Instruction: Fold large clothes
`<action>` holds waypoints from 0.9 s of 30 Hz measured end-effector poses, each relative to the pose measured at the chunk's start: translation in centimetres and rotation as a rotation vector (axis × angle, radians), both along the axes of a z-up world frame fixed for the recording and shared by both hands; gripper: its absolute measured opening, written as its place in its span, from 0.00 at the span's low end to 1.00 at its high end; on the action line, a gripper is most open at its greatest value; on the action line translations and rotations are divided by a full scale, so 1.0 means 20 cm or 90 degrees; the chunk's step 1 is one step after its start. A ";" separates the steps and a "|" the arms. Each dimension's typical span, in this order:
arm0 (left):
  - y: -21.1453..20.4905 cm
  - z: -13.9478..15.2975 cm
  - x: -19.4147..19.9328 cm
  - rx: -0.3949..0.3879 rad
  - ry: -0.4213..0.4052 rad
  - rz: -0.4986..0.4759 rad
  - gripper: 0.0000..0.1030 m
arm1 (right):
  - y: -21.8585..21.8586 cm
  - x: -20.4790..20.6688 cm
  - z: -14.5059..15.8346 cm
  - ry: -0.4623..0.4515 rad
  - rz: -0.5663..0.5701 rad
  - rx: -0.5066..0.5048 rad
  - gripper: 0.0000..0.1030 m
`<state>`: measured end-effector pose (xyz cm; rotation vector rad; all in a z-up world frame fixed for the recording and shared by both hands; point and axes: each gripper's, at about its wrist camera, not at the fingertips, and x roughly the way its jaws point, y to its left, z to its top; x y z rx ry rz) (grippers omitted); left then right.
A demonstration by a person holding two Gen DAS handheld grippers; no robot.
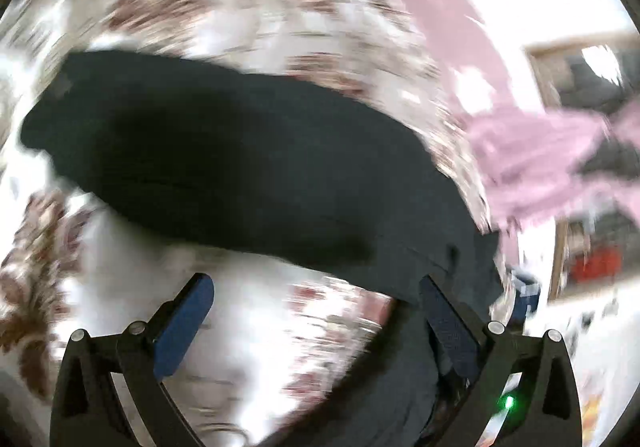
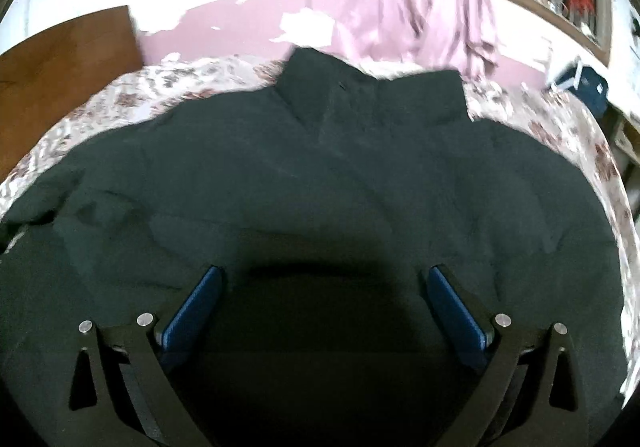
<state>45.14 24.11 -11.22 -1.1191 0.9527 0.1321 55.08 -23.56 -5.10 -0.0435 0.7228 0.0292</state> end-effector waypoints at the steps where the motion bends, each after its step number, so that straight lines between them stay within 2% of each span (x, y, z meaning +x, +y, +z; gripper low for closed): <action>1: 0.06 -0.06 -0.03 -0.048 0.006 0.033 1.00 | 0.03 0.00 0.03 -0.005 0.015 0.000 0.98; 3: 0.14 -0.16 -0.08 -0.135 -0.006 0.092 1.00 | 0.08 0.02 0.06 -0.002 0.030 -0.002 0.98; 5: 0.18 -0.23 -0.11 -0.202 -0.028 0.147 1.00 | 0.13 0.06 0.08 0.001 0.039 -0.001 0.98; 9: 0.20 -0.34 -0.13 -0.265 -0.057 0.228 1.00 | 0.19 0.12 -0.01 0.037 0.039 -0.024 0.98; 12: 0.20 -0.40 -0.12 -0.298 -0.048 0.270 1.00 | 0.16 0.12 -0.06 0.049 0.035 -0.001 0.98; 16: 0.22 -0.36 -0.09 -0.256 -0.035 0.288 0.98 | 0.16 0.11 -0.07 0.045 0.036 0.010 0.98; 18: 0.24 -0.31 -0.07 -0.217 -0.050 0.279 0.91 | 0.16 0.11 -0.08 0.044 0.035 0.006 0.99; 20: 0.24 -0.24 -0.04 -0.167 -0.059 0.275 0.58 | 0.17 0.11 -0.09 0.042 0.034 0.000 0.99; 21: 0.25 -0.20 -0.01 -0.138 -0.066 0.272 0.48 | 0.17 0.10 -0.09 0.042 0.034 0.000 0.99; 22: 0.25 -0.14 0.00 -0.107 -0.077 0.270 0.29 | 0.17 0.10 -0.09 0.042 0.034 0.001 0.99; 23: 0.25 -0.07 0.03 -0.062 -0.088 0.261 0.15 | 0.17 0.10 -0.09 0.042 0.035 0.004 0.99; 24: 0.26 -0.02 0.05 -0.034 -0.096 0.252 0.10 | 0.17 0.10 -0.09 0.042 0.035 0.005 0.99; 27: 0.25 0.20 0.11 0.053 -0.149 0.227 0.09 | 0.18 0.10 -0.08 0.039 0.035 0.011 0.99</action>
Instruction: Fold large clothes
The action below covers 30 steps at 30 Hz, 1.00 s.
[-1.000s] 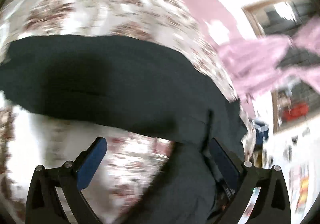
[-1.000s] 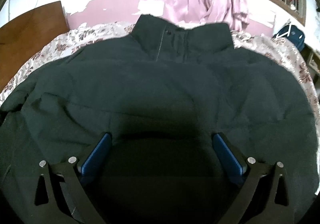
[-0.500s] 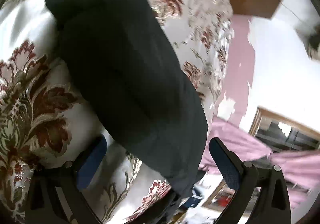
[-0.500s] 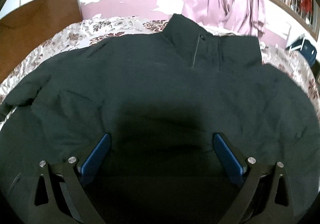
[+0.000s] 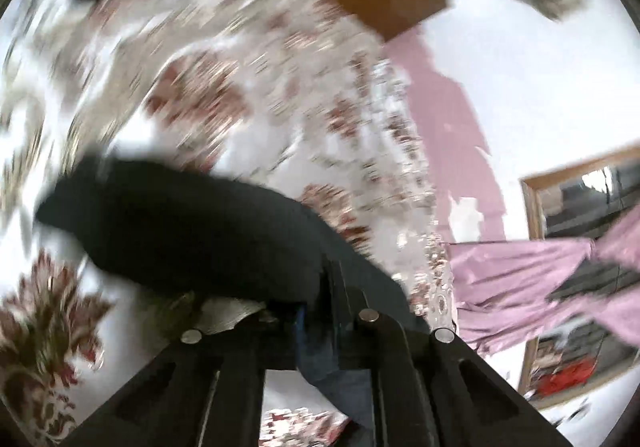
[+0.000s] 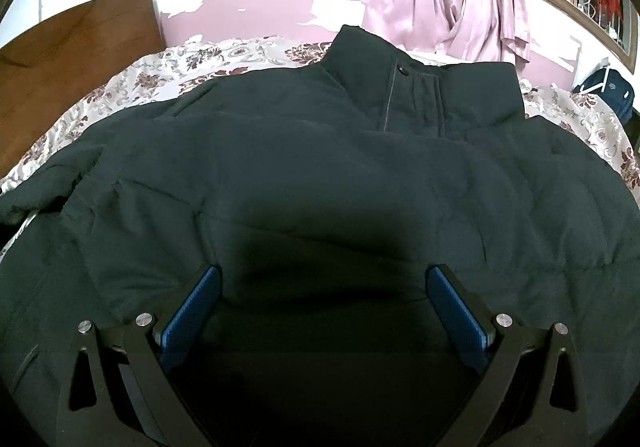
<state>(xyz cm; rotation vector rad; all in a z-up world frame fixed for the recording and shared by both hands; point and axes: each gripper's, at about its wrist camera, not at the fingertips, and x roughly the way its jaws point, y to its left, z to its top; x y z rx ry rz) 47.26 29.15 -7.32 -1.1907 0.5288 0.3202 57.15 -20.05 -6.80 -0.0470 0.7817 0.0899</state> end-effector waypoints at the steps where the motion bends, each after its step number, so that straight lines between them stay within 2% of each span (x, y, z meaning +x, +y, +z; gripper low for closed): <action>1: -0.02 0.09 0.02 0.030 -0.016 -0.007 0.08 | 0.00 0.00 0.00 -0.003 0.001 0.003 0.99; 4: -0.10 0.32 0.06 0.116 -0.052 -0.047 0.07 | -0.04 -0.03 0.03 -0.020 -0.005 0.030 0.98; 6: -0.20 0.49 0.13 0.196 -0.076 -0.101 0.07 | -0.08 -0.05 0.06 -0.026 -0.025 0.038 0.98; 7: -0.28 0.59 0.17 0.248 -0.089 -0.137 0.07 | -0.11 -0.06 0.09 -0.028 -0.034 0.045 0.98; 11: -0.62 0.84 0.23 0.402 -0.130 -0.258 0.07 | -0.25 -0.13 0.17 -0.041 -0.049 0.050 0.98; 15: -1.02 0.98 0.32 0.513 -0.151 -0.371 0.07 | -0.46 -0.24 0.25 -0.047 -0.062 0.046 0.98; 18: -1.30 1.00 0.37 0.544 -0.159 -0.443 0.07 | -0.62 -0.29 0.26 -0.037 -0.095 0.026 0.98; 20: -1.48 0.99 0.39 0.545 -0.164 -0.496 0.07 | -0.73 -0.32 0.25 -0.032 -0.127 0.013 0.98; 24: -1.81 0.89 0.41 0.554 -0.159 -0.600 0.07 | -0.92 -0.37 0.22 -0.025 -0.169 0.041 0.98; 26: -1.97 0.81 0.40 0.569 -0.136 -0.644 0.07 | -0.98 -0.39 0.20 -0.026 -0.182 0.048 0.98; 30: -2.19 0.63 0.39 0.596 -0.055 -0.719 0.07 | -1.05 -0.42 0.13 -0.023 -0.194 0.066 0.98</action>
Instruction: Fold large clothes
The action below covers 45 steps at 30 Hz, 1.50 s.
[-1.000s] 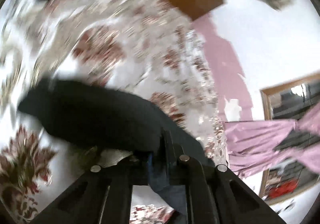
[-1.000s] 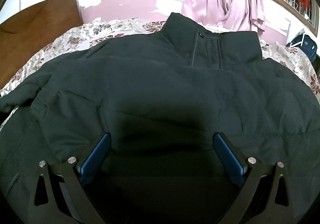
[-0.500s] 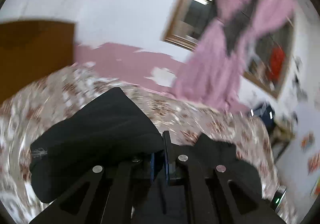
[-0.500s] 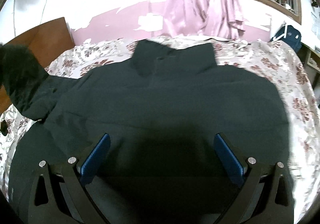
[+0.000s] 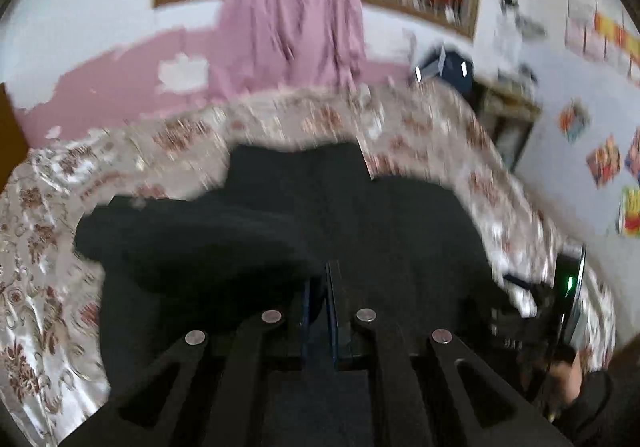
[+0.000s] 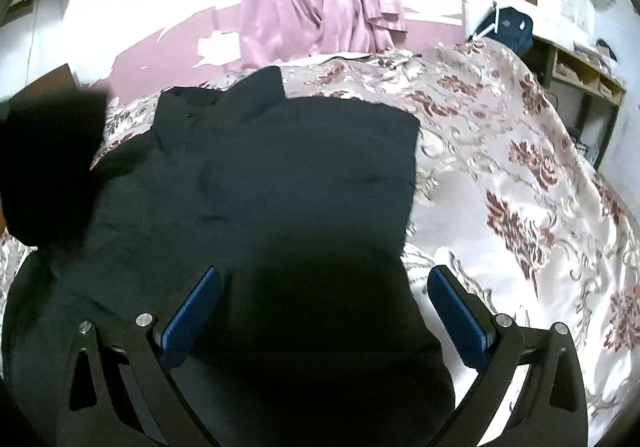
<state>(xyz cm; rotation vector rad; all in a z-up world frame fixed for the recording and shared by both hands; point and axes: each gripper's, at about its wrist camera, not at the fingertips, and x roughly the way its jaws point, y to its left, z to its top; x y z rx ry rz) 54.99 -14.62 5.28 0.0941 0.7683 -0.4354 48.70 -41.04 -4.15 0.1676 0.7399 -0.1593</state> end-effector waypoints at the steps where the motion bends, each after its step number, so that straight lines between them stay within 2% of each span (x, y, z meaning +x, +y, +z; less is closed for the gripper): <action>1: -0.04 -0.04 -0.02 0.015 0.013 -0.010 0.07 | -0.02 0.00 -0.03 0.003 0.000 0.009 0.98; 6: -0.13 -0.21 -0.11 0.072 0.066 -0.070 0.08 | -0.02 0.00 -0.13 0.014 -0.002 0.028 0.98; 7: -0.13 -0.23 -0.13 0.074 0.075 -0.078 0.12 | -0.02 0.01 -0.13 0.014 -0.002 0.028 0.98; 9: -0.11 -0.28 -0.16 0.057 0.105 -0.103 0.30 | -0.01 0.00 -0.14 0.016 -0.002 0.025 0.98; 11: -0.07 -0.31 -0.21 0.034 0.111 -0.120 0.66 | 0.00 -0.01 -0.15 0.018 0.000 0.020 0.98; 13: -0.04 -0.31 -0.26 0.029 0.091 -0.125 0.78 | 0.01 0.00 -0.16 0.023 0.004 0.015 0.99; 16: 0.04 -0.33 -0.37 0.016 0.085 -0.144 0.81 | 0.03 -0.01 -0.16 0.028 0.005 0.003 0.99; 19: 0.16 -0.33 -0.41 -0.008 0.088 -0.125 0.81 | 0.08 -0.02 -0.14 0.029 0.009 -0.016 0.98; 22: 0.33 -0.33 -0.44 -0.033 0.103 -0.068 0.83 | 0.14 -0.04 -0.11 0.019 0.017 -0.043 0.98; 29: 0.79 -0.33 -0.40 -0.052 0.105 0.146 0.83 | 0.44 -0.10 0.06 -0.037 0.072 -0.156 0.99; 32: 0.95 -0.34 -0.35 -0.083 0.112 0.224 0.84 | 0.57 -0.11 0.12 -0.058 0.094 -0.186 0.99; 36: 1.07 -0.34 -0.27 -0.096 0.115 0.264 0.84 | 0.70 -0.15 0.16 -0.089 0.067 -0.240 0.99; 39: 1.11 -0.35 -0.22 -0.101 0.113 0.277 0.84 | 0.88 -0.24 0.22 -0.143 0.064 -0.316 0.99; 42: 1.14 -0.35 -0.14 -0.114 0.114 0.287 0.84 | 1.10 -0.30 0.25 -0.181 0.172 -0.337 0.99; 45: 1.17 -0.35 -0.05 -0.140 0.111 0.299 0.84 | 1.29 -0.27 0.25 -0.177 0.272 -0.342 0.99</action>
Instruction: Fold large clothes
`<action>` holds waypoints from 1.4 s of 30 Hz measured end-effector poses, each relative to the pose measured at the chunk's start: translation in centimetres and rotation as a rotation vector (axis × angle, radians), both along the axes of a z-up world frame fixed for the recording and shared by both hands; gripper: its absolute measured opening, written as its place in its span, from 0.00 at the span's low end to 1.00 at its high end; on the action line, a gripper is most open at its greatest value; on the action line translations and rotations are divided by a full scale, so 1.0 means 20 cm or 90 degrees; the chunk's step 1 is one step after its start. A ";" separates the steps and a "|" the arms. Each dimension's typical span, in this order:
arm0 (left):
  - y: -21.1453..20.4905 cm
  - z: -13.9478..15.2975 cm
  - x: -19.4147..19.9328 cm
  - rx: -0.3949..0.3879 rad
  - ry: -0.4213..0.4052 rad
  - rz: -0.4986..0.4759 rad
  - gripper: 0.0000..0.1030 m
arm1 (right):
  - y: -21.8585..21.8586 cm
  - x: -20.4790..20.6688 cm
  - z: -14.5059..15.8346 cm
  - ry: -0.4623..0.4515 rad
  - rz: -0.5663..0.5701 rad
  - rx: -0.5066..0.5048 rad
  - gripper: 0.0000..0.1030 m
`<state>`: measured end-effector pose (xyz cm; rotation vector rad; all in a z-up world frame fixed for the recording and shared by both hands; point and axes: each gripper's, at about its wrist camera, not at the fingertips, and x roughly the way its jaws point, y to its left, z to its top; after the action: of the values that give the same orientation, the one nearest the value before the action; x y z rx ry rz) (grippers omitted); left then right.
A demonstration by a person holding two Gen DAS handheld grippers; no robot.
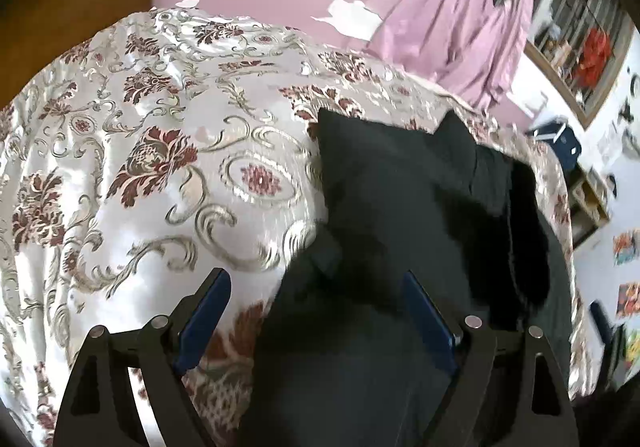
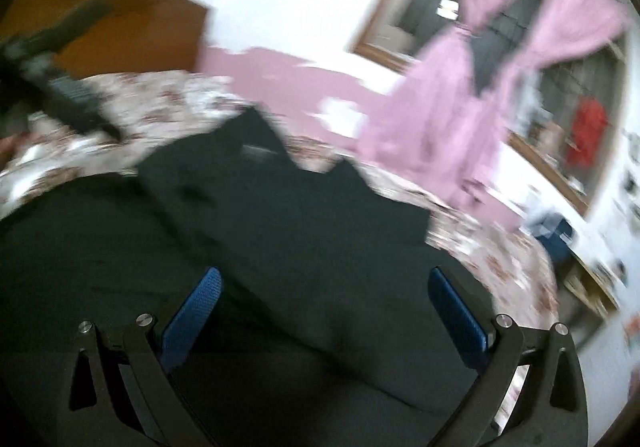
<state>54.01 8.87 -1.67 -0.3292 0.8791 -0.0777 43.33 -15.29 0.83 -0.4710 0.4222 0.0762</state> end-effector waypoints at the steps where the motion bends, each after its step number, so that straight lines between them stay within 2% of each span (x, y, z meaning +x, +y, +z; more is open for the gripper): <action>1: 0.01 0.00 0.03 -0.004 0.001 0.003 0.84 | 0.07 0.03 0.00 0.008 0.026 -0.006 0.99; 4: 0.01 -0.02 0.10 -0.008 0.013 0.011 0.84 | 0.17 0.14 -0.02 0.040 0.036 -0.013 0.99; 6: -0.01 -0.03 0.12 -0.008 0.018 0.006 0.84 | 0.18 0.22 -0.02 0.060 0.028 0.008 0.97; 8: -0.04 -0.03 0.14 -0.012 0.020 0.001 0.84 | 0.12 0.27 0.01 0.060 0.017 0.065 0.81; 9: -0.05 -0.03 0.15 -0.014 0.020 -0.002 0.84 | 0.07 0.28 0.02 0.066 0.016 0.095 0.58; 10: -0.07 -0.03 0.16 -0.014 0.021 -0.006 0.84 | 0.01 0.28 0.05 0.077 0.021 0.144 0.40; 12: -0.10 -0.03 0.17 -0.007 0.020 -0.014 0.84 | -0.10 0.26 0.08 0.066 0.000 0.188 0.23; 17: -0.23 -0.02 0.19 0.033 0.009 -0.044 0.84 | -0.48 0.15 0.12 0.014 -0.080 0.281 0.11; 21: -0.32 -0.02 0.18 0.059 0.002 -0.055 0.84 | -0.80 0.09 0.07 0.033 -0.166 0.338 0.12; 23: -0.34 0.00 0.14 0.053 -0.026 -0.061 0.84 | -0.91 0.14 0.00 0.063 -0.197 0.341 0.19; 24: -0.35 0.02 0.13 0.051 -0.036 -0.063 0.84 | -0.95 0.13 -0.02 0.076 -0.209 0.339 0.33; 25: -0.37 0.04 0.11 0.051 -0.048 -0.067 0.84 | -1.00 0.12 -0.05 0.083 -0.231 0.326 0.52; 27: -0.41 0.07 0.10 0.058 -0.069 -0.083 0.84 | -1.06 0.10 -0.08 0.078 -0.257 0.302 0.66; 30: -0.50 0.10 0.12 0.065 -0.082 -0.118 0.84 | -1.19 0.07 -0.05 0.059 -0.290 0.306 0.66; 33: -0.61 0.08 0.15 0.069 -0.074 -0.149 0.84 | -1.22 0.15 -0.02 0.067 -0.262 0.342 0.66; 35: -0.70 0.04 0.18 0.081 -0.053 -0.164 0.84 | -1.17 0.28 -0.01 0.096 -0.215 0.341 0.66; 37: -0.76 -0.01 0.21 0.100 -0.030 -0.171 0.84 | -1.12 0.38 -0.07 0.145 -0.175 0.331 0.65; 39: -0.81 -0.08 0.23 0.142 -0.003 -0.177 0.84 | -1.02 0.46 -0.14 0.171 -0.163 0.306 0.65; 42: -0.85 -0.15 0.23 0.187 -0.002 -0.191 0.86 | -0.98 0.53 -0.24 0.196 -0.172 0.261 0.65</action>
<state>58.59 -8.16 -4.64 0.0785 0.9171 -0.2245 53.90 -34.85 -4.06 0.0067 0.7494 -0.0272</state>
